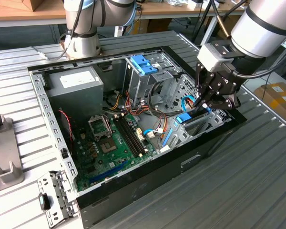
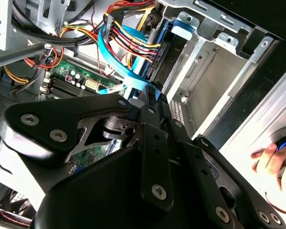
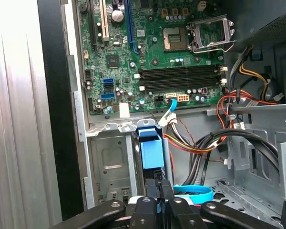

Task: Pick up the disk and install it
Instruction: 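Insert the second disk wire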

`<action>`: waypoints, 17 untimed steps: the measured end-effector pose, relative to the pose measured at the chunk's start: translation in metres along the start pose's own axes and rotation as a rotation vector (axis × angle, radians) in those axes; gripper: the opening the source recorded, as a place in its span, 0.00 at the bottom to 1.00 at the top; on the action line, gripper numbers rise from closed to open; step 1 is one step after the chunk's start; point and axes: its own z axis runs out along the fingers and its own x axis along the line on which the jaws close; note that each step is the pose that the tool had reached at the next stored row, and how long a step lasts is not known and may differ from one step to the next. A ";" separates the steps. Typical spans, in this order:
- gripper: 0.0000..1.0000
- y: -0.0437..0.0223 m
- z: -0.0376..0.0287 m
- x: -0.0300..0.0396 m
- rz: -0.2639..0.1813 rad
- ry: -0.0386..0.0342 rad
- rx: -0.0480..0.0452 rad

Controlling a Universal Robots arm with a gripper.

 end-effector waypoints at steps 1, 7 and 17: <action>0.16 0.0000 0.0011 -0.0001 0.000 0.0000 0.0000; 0.16 0.0006 0.0044 -0.0081 -0.015 0.0001 -0.0012; 0.16 -0.0002 0.0067 -0.0083 -0.026 0.0003 -0.0005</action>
